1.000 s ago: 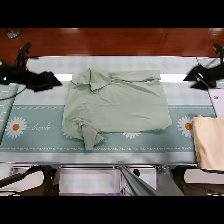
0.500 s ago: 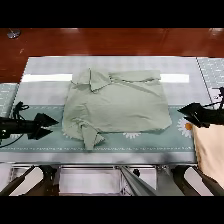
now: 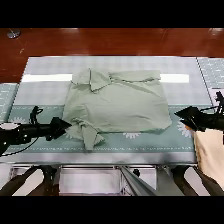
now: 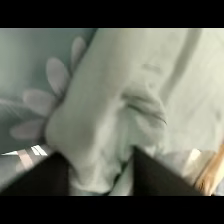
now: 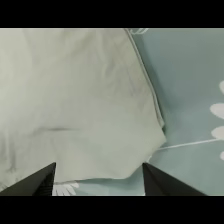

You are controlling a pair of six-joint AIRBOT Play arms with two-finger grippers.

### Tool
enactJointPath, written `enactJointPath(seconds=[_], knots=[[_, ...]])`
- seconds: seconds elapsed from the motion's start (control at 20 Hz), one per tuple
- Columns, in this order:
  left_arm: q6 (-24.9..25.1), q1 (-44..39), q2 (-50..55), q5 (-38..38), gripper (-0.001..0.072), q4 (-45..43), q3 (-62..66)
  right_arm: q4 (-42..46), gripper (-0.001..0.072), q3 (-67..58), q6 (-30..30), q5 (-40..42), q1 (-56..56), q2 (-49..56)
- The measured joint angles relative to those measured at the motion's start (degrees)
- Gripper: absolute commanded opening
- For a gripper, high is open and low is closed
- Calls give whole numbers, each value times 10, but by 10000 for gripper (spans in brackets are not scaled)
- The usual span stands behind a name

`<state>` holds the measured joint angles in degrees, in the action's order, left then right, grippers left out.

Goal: Fold the shirts.

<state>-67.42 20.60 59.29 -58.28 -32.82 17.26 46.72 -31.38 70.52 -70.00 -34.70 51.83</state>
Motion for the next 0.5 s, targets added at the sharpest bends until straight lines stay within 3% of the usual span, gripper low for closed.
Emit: enactJointPath(seconds=[0.1, 0.35, 0.5], knots=[[23, -12, 0, 5, 20, 34, 3, 8, 615, 0, 9, 0, -9, -1], [58, -21, -1, 0, 20, 69, 25, 120, 615, 17, 78, -10, -5, 22], [67, -23, -1, -2, 20, 75, 30, 117, 615, 27, 91, -2, 28, 58]])
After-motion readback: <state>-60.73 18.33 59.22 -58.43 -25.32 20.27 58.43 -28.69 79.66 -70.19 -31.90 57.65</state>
